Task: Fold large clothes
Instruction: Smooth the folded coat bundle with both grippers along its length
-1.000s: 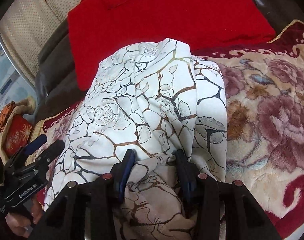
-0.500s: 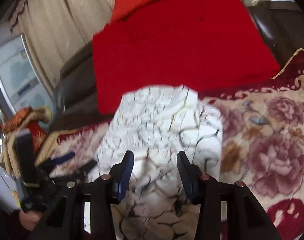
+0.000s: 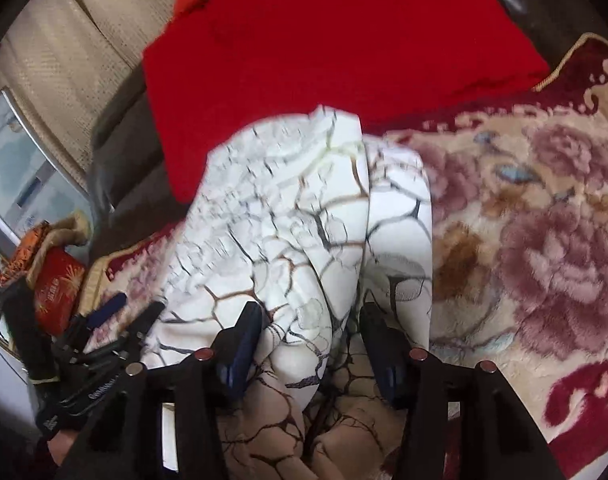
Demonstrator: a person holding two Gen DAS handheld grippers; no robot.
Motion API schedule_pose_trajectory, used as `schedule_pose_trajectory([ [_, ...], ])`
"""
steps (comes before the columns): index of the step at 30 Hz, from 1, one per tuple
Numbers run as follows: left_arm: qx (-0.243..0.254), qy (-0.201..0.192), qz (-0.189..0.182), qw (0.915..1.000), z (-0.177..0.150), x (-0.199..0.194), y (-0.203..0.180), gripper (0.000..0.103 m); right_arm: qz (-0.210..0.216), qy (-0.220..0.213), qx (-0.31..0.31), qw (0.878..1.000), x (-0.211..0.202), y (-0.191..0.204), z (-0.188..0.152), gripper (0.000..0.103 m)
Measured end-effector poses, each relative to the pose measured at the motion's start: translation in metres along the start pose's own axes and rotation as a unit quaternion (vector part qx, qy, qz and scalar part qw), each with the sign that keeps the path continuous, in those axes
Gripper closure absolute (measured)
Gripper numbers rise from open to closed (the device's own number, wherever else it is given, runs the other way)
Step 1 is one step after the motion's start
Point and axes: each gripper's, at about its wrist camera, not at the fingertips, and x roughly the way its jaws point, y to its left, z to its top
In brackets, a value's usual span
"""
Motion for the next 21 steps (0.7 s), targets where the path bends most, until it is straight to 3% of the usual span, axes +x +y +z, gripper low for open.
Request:
schedule_pose_trajectory([
  [6, -0.001, 0.0, 0.002, 1.0, 0.0, 0.0, -0.001, 0.018, 0.013, -0.045, 0.033, 0.998, -0.015, -0.011, 0.009, 0.044],
  [11, 0.003, -0.012, 0.008, 0.9999, 0.004, -0.005, -0.001, 0.018, 0.004, -0.055, 0.041, 0.998, -0.017, -0.017, 0.015, 0.039],
  [21, -0.011, -0.02, 0.041, 0.9989, 0.016, -0.003, 0.018, 0.018, -0.005, -0.057, 0.045, 0.997, -0.016, -0.025, 0.024, 0.038],
])
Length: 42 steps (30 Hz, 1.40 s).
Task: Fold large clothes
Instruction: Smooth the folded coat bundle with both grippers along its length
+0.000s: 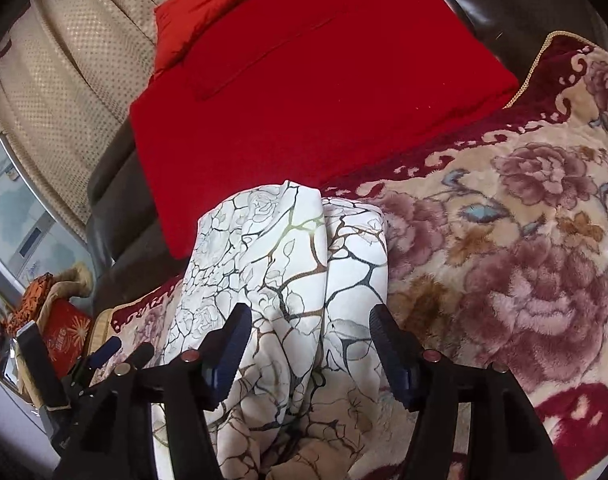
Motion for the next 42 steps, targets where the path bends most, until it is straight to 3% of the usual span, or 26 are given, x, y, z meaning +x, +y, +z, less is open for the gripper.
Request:
schedule_pose_trajectory([
  [7, -0.025, 0.005, 0.009, 0.9996, 0.004, 0.009, 0.018, 0.018, 0.003, 0.005, -0.002, 1.0, 0.012, 0.002, 0.007, 0.038],
  [20, -0.027, 0.017, 0.011, 0.9994, 0.005, 0.022, 0.017, 0.018, 0.015, 0.004, 0.003, 1.0, 0.017, 0.009, 0.009, 0.038],
  [25, -0.014, 0.034, 0.001, 0.9993, 0.0, 0.03, 0.01, 0.018, 0.022, 0.007, -0.036, 0.999, 0.019, 0.025, 0.005, 0.039],
  [27, -0.001, 0.055, -0.007, 0.9984, -0.005, 0.04, 0.003, 0.018, 0.017, 0.018, -0.044, 0.999, 0.024, 0.028, 0.003, 0.041],
  [31, -0.001, 0.052, -0.008, 0.9986, -0.005, 0.04, 0.002, 0.018, -0.011, 0.092, -0.023, 0.995, 0.054, 0.019, -0.007, 0.041],
  [37, -0.031, 0.04, -0.027, 0.9983, -0.003, 0.034, 0.013, 0.018, 0.006, 0.039, -0.02, 0.999, 0.028, 0.018, 0.003, 0.04],
  [42, -0.051, 0.058, -0.06, 0.9952, -0.002, 0.04, 0.023, 0.018, 0.01, 0.037, 0.017, 0.999, 0.024, -0.001, 0.01, 0.04],
])
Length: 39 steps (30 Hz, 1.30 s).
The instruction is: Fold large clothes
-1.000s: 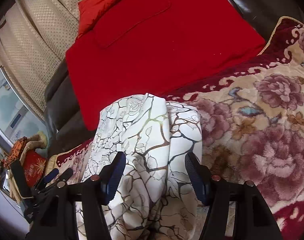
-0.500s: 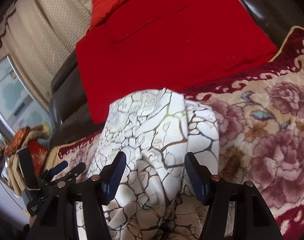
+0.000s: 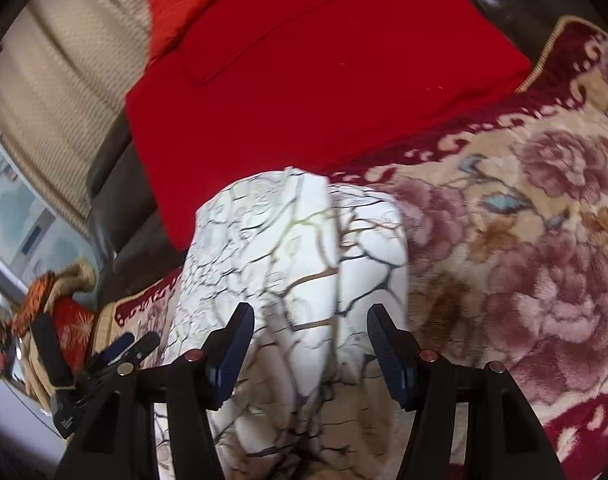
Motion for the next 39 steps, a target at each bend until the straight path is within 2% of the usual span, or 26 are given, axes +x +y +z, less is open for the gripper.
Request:
schedule_pose_trajectory([
  [3, -0.007, 0.017, -0.019, 0.9997, 0.0, 0.005, 0.003, 0.018, 0.01, -0.003, 0.017, 1.0, -0.003, -0.008, 0.006, 0.039],
  [5, -0.012, 0.018, -0.027, 0.9994, 0.001, 0.005, 0.005, 0.018, 0.011, -0.021, 0.01, 1.0, -0.011, -0.008, 0.008, 0.038],
  [9, -0.031, 0.021, -0.046, 0.9982, 0.001, 0.005, 0.011, 0.018, 0.053, -0.058, -0.031, 0.996, -0.028, 0.008, 0.01, 0.038],
  [12, -0.025, 0.018, -0.036, 0.9989, 0.001, 0.006, 0.01, 0.018, 0.073, -0.055, -0.083, 0.992, -0.032, 0.026, 0.005, 0.04],
  [13, -0.019, 0.019, -0.028, 0.9992, 0.0, 0.007, 0.009, 0.018, 0.068, -0.044, -0.102, 0.992, -0.028, 0.033, 0.001, 0.041],
  [15, -0.008, 0.024, -0.014, 0.9996, -0.001, 0.011, 0.005, 0.018, 0.054, -0.01, -0.129, 0.99, -0.014, 0.041, -0.008, 0.052],
  [17, -0.002, 0.024, -0.007, 0.9997, -0.002, 0.012, 0.002, 0.018, 0.017, 0.042, -0.139, 0.989, 0.01, 0.043, -0.017, 0.06],
  [19, 0.004, 0.02, -0.001, 0.9998, -0.002, 0.01, 0.001, 0.018, -0.006, 0.071, -0.136, 0.988, 0.025, 0.04, -0.022, 0.061],
  [24, 0.01, 0.017, 0.004, 0.9998, -0.002, 0.009, 0.002, 0.018, 0.011, 0.037, -0.117, 0.992, 0.011, 0.038, -0.015, 0.061],
  [27, 0.01, 0.017, 0.004, 0.9998, -0.002, 0.008, 0.002, 0.018, 0.005, 0.014, -0.115, 0.993, 0.003, 0.035, -0.011, 0.061],
  [29, 0.011, 0.016, 0.005, 0.9998, -0.002, 0.008, 0.002, 0.018, 0.0, 0.005, -0.095, 0.995, -0.003, 0.029, -0.007, 0.059],
  [32, 0.013, 0.016, 0.006, 0.9998, -0.002, 0.007, 0.001, 0.018, -0.003, -0.001, -0.056, 0.998, -0.002, 0.018, 0.0, 0.038],
  [39, 0.013, 0.015, 0.006, 0.9998, -0.002, 0.007, 0.001, 0.018, 0.009, -0.002, 0.007, 1.0, -0.004, -0.007, 0.01, 0.028],
])
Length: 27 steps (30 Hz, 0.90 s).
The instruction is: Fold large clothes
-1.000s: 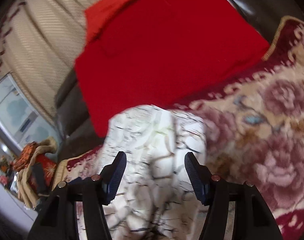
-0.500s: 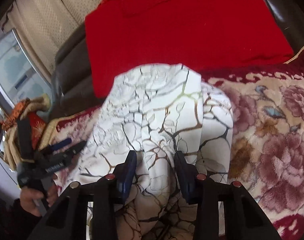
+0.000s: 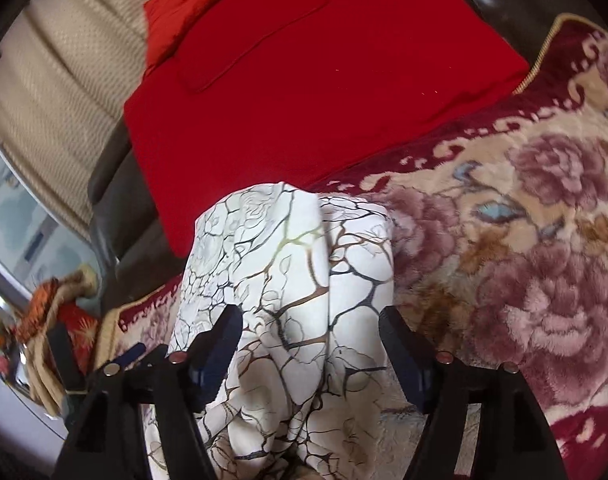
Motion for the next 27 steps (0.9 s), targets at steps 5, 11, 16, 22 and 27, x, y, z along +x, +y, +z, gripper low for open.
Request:
schedule_pose_trajectory([
  [5, -0.011, 0.002, -0.03, 0.9995, 0.002, -0.004, 0.004, 0.018, 0.014, 0.028, 0.021, 0.999, 0.008, -0.01, 0.002, 0.024],
  [11, -0.023, 0.016, -0.112, 0.9933, 0.005, -0.005, 0.009, 0.018, 0.017, 0.055, 0.029, 0.998, 0.019, -0.018, 0.006, 0.024],
  [16, -0.041, 0.053, -0.178, 0.9816, 0.005, 0.007, 0.008, 0.018, 0.013, 0.073, 0.038, 0.997, 0.027, -0.026, 0.009, 0.024],
  [22, -0.089, 0.103, -0.245, 0.9599, 0.002, 0.034, 0.011, 0.018, 0.051, 0.113, 0.06, 0.99, 0.043, -0.032, 0.005, 0.024],
  [27, -0.105, 0.133, -0.284, 0.9437, -0.001, 0.045, 0.009, 0.014, 0.091, 0.135, 0.062, 0.985, 0.061, -0.025, -0.002, 0.018],
])
